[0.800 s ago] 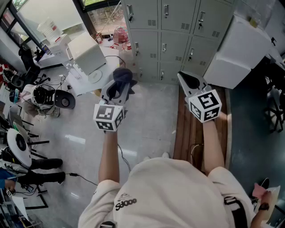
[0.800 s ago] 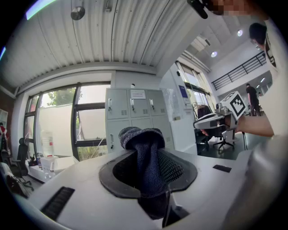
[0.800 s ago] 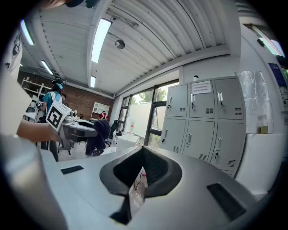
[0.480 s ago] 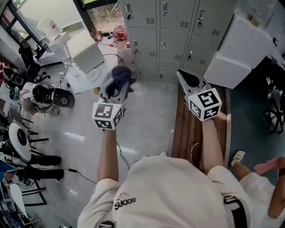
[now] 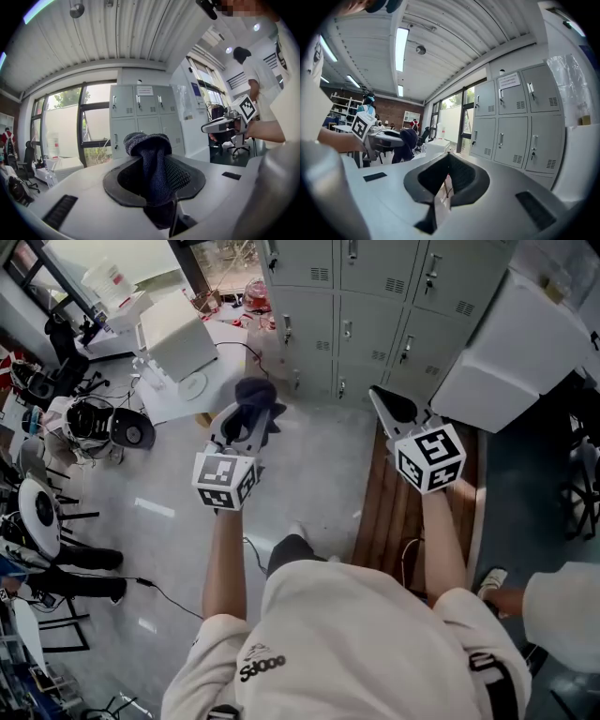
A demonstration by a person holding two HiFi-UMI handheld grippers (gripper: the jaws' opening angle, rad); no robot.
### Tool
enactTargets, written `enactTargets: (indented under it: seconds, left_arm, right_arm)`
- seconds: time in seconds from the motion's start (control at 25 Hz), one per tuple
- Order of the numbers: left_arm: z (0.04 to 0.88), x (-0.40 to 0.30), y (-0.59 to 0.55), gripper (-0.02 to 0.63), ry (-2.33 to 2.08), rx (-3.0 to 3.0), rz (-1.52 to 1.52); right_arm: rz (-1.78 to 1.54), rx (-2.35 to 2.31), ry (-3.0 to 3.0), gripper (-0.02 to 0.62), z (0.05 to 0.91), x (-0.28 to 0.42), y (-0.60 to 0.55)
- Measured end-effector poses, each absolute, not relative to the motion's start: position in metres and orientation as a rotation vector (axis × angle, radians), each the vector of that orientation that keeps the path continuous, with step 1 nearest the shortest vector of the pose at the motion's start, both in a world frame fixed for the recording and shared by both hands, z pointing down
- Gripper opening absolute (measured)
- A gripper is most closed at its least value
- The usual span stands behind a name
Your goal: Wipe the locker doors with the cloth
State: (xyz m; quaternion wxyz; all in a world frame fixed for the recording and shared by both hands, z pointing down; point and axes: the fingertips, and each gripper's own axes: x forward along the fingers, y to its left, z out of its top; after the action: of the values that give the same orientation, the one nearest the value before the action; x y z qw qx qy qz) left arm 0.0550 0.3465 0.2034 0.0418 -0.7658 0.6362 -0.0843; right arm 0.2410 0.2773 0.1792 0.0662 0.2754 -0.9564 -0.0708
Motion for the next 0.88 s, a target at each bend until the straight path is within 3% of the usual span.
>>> enactTargets:
  seconds: [0.32,0.88]
  left_arm:
    - [0.212,0.027,0.282,0.121,1.963,-2.323,-0.264]
    - [0.221,-0.104,0.075,0.121,1.957,-2.340,-0.300]
  right_arm:
    - [-0.268,0.829,-2.856,0.008,0.191,0.213,0.210]
    - [-0.215,0.859,-2.830,0.008,0.192,0.094,0.013]
